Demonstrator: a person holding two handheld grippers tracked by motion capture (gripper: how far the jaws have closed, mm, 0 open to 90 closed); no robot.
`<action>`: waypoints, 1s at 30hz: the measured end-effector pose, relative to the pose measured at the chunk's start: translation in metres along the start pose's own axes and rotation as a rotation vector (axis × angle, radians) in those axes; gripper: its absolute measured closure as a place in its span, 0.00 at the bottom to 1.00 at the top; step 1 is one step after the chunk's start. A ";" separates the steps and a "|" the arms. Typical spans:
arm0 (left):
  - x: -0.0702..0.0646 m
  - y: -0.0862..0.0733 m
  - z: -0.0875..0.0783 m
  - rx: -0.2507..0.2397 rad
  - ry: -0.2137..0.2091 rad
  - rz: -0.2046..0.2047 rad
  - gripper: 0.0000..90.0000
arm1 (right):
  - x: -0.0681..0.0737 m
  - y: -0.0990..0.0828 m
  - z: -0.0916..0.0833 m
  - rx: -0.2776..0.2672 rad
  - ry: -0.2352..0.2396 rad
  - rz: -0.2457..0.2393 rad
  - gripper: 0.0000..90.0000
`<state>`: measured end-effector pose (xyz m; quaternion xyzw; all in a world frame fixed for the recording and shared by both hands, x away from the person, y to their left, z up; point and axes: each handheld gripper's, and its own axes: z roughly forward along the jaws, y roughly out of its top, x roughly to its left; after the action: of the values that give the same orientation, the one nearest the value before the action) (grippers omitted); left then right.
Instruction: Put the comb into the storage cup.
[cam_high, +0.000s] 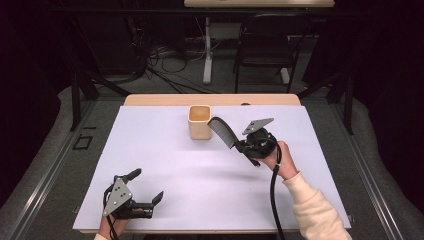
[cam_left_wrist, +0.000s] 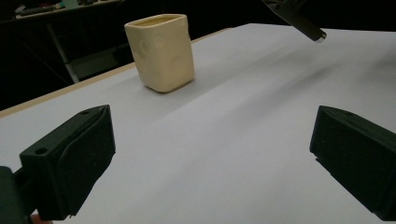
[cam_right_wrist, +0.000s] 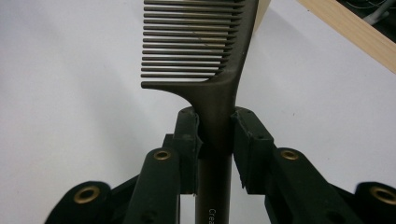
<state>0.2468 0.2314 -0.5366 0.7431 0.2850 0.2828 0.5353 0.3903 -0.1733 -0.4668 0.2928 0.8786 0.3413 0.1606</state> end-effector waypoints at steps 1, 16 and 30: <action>0.000 0.000 0.000 0.001 0.001 -0.002 0.00 | 0.000 0.000 0.000 0.001 -0.001 0.003 0.80; 0.000 0.000 0.000 -0.001 0.003 -0.002 0.00 | -0.002 0.014 0.002 -0.020 -0.005 -0.006 0.80; 0.000 0.000 -0.001 -0.001 0.005 -0.002 0.00 | -0.006 0.026 0.001 -0.028 -0.013 -0.013 0.80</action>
<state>0.2462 0.2316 -0.5365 0.7419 0.2868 0.2844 0.5352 0.4059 -0.1613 -0.4493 0.2870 0.8745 0.3508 0.1726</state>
